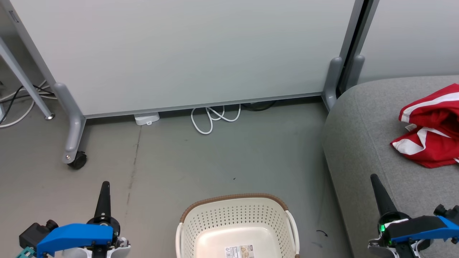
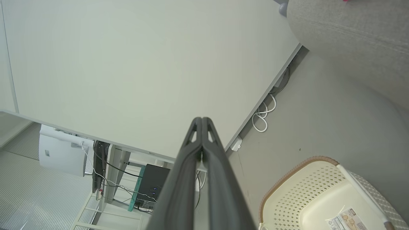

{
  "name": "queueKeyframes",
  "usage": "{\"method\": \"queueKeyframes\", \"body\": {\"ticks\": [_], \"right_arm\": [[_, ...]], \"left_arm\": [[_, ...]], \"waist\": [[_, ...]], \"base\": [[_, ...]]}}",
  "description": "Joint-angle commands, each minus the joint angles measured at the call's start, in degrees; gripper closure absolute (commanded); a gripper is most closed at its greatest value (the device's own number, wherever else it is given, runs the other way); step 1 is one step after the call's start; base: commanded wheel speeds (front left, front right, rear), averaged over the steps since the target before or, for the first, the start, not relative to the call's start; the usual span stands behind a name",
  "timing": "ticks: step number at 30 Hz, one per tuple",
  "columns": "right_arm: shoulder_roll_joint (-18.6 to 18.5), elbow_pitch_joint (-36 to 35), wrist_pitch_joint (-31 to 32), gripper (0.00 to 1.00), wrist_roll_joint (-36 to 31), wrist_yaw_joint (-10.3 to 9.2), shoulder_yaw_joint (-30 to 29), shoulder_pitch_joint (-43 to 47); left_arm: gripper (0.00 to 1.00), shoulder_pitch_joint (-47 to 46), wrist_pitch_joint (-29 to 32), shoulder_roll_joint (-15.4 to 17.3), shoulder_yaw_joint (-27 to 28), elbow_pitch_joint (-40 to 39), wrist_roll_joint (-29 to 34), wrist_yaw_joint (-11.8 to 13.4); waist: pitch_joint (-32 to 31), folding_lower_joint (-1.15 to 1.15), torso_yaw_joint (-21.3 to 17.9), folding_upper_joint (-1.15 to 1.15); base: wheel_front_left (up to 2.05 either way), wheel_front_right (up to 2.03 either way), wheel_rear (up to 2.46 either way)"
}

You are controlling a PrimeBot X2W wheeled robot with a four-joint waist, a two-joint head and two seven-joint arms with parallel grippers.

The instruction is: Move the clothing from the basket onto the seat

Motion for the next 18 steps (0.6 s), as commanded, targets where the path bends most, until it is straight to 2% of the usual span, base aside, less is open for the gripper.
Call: {"method": "queueKeyframes", "body": {"ticks": [1,18], "right_arm": [[-0.2,-0.3,0.3,1.00,1.6,0.03,-0.2,-1.3],[-0.2,0.0,1.2,1.00,10.4,0.03,-0.7,-2.0]], "left_arm": [[1.00,-1.3,0.5,0.0,0.4,-0.7,-1.2,-0.4],[1.00,-1.9,2.7,-0.4,1.8,-1.6,-8.7,-0.4]], "waist": [[0.0,0.00,0.0,0.00],[0.0,0.00,-0.3,0.00]], "base": [[0.00,0.00,0.00],[0.00,0.00,0.00]]}}
